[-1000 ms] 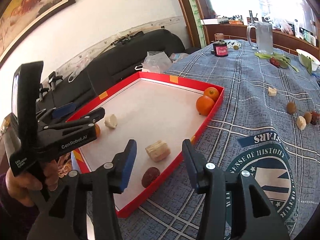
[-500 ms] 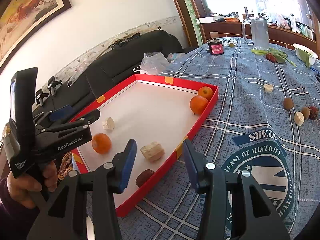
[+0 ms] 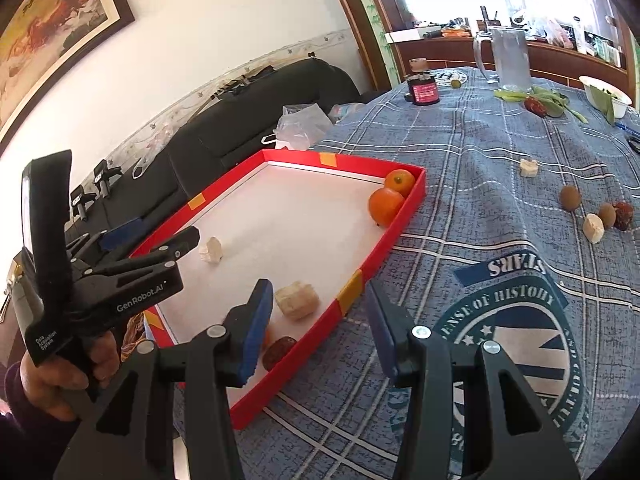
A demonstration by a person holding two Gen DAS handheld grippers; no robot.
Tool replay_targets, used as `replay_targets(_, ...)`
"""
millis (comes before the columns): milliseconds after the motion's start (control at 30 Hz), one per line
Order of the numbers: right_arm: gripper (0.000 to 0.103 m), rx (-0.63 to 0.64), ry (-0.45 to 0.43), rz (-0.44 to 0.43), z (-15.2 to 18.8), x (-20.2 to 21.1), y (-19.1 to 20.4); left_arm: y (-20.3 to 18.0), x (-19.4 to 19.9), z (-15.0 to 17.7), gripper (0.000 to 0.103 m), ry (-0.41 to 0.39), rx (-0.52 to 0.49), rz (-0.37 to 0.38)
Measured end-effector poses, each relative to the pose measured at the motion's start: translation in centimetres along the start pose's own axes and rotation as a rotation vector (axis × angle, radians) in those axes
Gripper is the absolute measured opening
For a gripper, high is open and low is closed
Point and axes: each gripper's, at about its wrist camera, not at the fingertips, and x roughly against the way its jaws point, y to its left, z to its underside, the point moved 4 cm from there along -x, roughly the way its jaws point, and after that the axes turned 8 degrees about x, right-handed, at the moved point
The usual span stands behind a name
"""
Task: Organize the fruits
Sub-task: 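Withdraw both open tools from the red tray, then move both tools back toward the fruits on the tablecloth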
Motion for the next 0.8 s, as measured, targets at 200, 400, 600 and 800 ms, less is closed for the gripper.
replay_targets(200, 0.050, -0.030, -0.017, 0.054, 0.1, 1.5, -2.2, -0.6, -0.1, 0.1, 0.081, 0.009, -0.014, 0.013)
replay_targets(400, 0.050, -0.093, -0.034, 0.168, -0.4, 4.6, -8.2, -1.6, 0.5, 0.0, 0.081, 0.003, -0.041, 0.029)
replay_targets(600, 0.050, -0.210, 0.006, 0.239, -1.8, 7.4, -17.6, -3.0, 1.6, -0.9, 0.081, -0.027, -0.072, 0.053)
replay_targets(800, 0.044, -0.279, 0.125, 0.299, -1.0, 5.7, -24.0, -6.4, 4.0, -2.1, 0.081, -0.083, -0.131, 0.129)
